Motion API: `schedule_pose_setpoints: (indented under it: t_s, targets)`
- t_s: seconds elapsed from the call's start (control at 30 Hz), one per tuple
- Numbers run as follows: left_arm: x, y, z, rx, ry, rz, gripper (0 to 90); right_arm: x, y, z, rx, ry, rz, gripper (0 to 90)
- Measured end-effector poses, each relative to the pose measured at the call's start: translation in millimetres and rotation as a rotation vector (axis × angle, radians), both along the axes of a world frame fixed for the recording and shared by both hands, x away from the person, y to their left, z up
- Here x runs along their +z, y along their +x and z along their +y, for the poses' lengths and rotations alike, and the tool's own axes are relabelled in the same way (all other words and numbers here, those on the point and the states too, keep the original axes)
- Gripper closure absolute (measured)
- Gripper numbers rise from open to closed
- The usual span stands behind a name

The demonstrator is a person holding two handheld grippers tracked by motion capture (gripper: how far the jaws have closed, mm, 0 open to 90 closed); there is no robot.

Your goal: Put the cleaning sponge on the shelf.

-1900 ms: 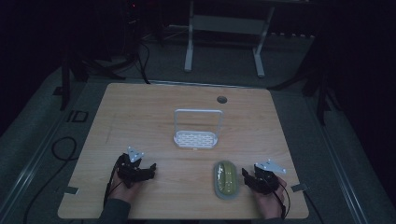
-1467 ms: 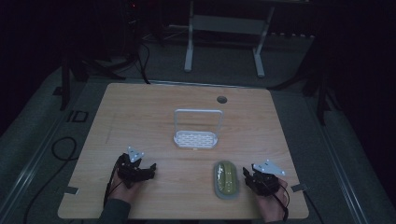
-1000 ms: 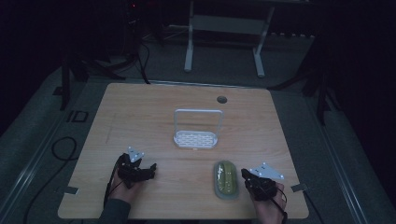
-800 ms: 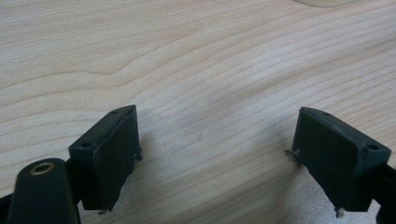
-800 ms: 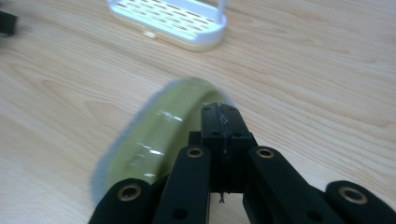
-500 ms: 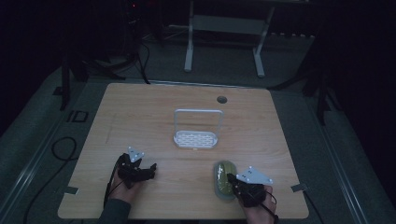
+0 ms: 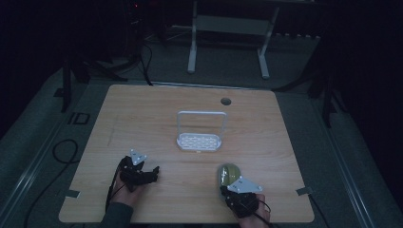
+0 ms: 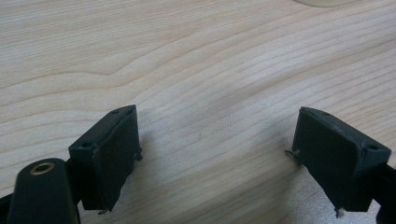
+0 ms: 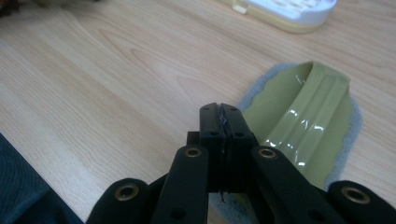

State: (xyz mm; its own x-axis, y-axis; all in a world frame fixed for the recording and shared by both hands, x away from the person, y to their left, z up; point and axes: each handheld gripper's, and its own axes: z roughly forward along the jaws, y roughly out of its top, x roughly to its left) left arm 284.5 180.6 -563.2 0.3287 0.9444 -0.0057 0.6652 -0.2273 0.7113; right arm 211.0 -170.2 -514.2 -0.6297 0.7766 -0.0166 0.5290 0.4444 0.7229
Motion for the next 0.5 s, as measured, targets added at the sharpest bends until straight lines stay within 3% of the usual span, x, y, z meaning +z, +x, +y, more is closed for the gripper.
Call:
schedule_pose_setpoints:
  t_s: [0.5]
  targets:
    - [0.0,0.0,0.1,-0.001,0.000,0.000,15.2,-2.3,5.7,-25.7,-0.051,-0.048,0.028,87.4]
